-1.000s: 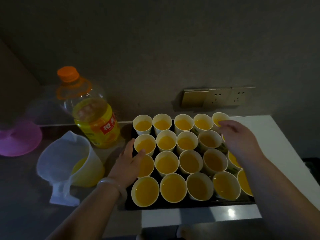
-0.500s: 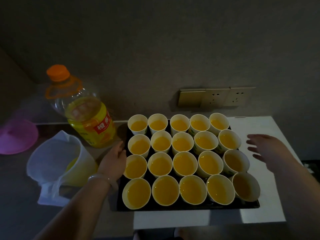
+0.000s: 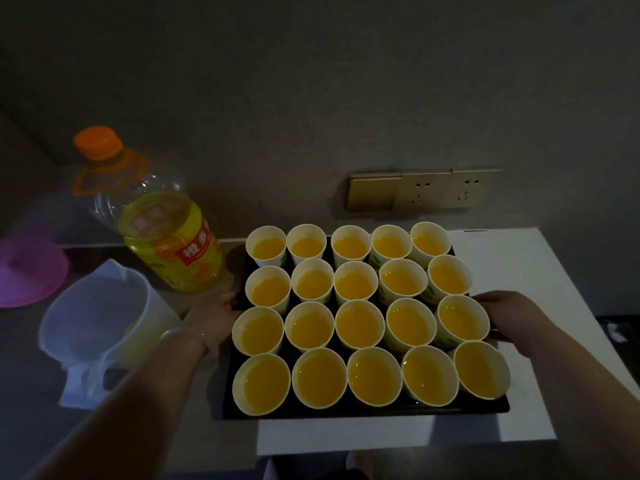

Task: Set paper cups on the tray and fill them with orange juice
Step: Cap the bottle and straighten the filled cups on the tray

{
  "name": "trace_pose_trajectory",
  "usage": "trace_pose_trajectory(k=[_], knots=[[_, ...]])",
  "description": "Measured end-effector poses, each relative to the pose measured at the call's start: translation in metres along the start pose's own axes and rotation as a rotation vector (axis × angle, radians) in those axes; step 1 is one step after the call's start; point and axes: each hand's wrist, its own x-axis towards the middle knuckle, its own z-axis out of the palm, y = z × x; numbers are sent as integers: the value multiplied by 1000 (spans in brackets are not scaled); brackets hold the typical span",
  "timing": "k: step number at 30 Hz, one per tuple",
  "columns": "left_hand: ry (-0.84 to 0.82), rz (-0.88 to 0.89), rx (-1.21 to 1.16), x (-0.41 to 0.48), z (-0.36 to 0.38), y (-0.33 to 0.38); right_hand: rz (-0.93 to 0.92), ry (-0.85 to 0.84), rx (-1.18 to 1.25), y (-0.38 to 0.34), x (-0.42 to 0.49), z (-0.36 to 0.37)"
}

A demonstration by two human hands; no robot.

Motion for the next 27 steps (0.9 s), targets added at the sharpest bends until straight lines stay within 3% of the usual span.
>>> trace_pose_trajectory(k=[8,27], knots=[[103,76,70,-1,6,-4,-256,77,-518,11,19,3],[187,48,119,1,11,0,-358,97,-495,20,29,3]])
